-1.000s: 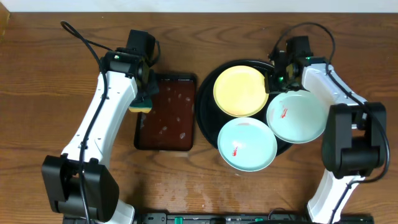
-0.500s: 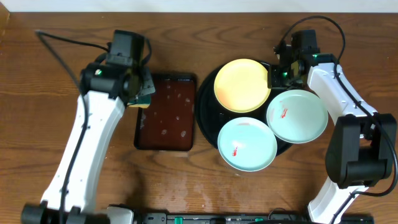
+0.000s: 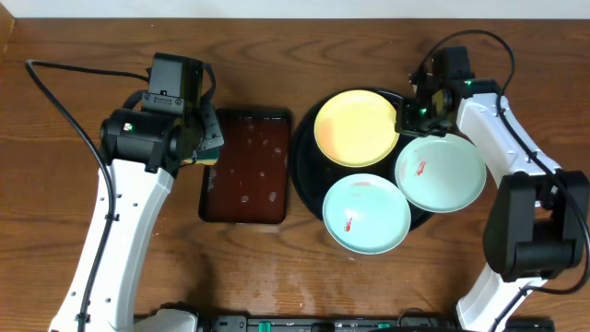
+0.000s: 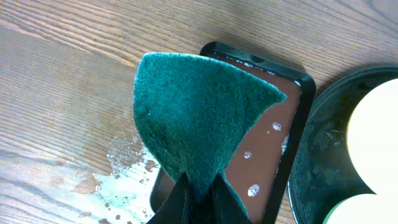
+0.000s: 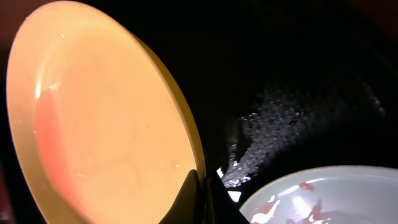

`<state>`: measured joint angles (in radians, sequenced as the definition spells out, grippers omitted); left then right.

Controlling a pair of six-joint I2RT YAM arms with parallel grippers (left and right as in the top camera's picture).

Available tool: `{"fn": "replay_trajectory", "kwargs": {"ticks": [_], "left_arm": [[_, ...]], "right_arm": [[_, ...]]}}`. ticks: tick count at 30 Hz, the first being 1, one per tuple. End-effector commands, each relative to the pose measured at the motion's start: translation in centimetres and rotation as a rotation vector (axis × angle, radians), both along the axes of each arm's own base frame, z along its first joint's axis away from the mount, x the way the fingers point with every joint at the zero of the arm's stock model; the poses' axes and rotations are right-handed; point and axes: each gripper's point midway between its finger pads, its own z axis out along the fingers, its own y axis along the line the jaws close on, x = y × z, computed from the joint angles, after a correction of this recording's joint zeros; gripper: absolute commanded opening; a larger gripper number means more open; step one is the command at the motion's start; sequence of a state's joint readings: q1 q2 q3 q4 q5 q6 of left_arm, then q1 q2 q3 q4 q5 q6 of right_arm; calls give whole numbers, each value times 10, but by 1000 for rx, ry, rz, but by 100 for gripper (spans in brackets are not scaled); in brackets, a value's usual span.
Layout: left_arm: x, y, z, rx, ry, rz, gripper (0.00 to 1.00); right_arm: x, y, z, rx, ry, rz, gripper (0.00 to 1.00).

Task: Clean dirty plates on tray and stack at the side
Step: 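Move the sponge back beside the small tray with the left gripper, then lift the yellow plate off the black tray with the right gripper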

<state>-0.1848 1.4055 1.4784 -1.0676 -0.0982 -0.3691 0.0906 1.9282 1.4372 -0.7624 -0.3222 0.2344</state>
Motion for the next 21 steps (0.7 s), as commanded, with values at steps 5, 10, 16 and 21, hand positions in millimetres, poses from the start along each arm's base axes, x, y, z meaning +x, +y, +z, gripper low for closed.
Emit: {"fn": "replay_trajectory", "kwargs": {"ticks": [5,10,16,21], "left_arm": [[-1,1,1,-4,-3,2,8],[-1,1,1,-4,-3,2,7],[-1,2,1,0,-4,3,7],[-1,5,1,14,-4,11,8]], "right_arm": [[6,14,66,101,-122,-55,1],[3,23,83,111,-158,-40,1],[-4,55,82,78,-166,3,1],[-6,96,85,10,-244,61,1]]}}
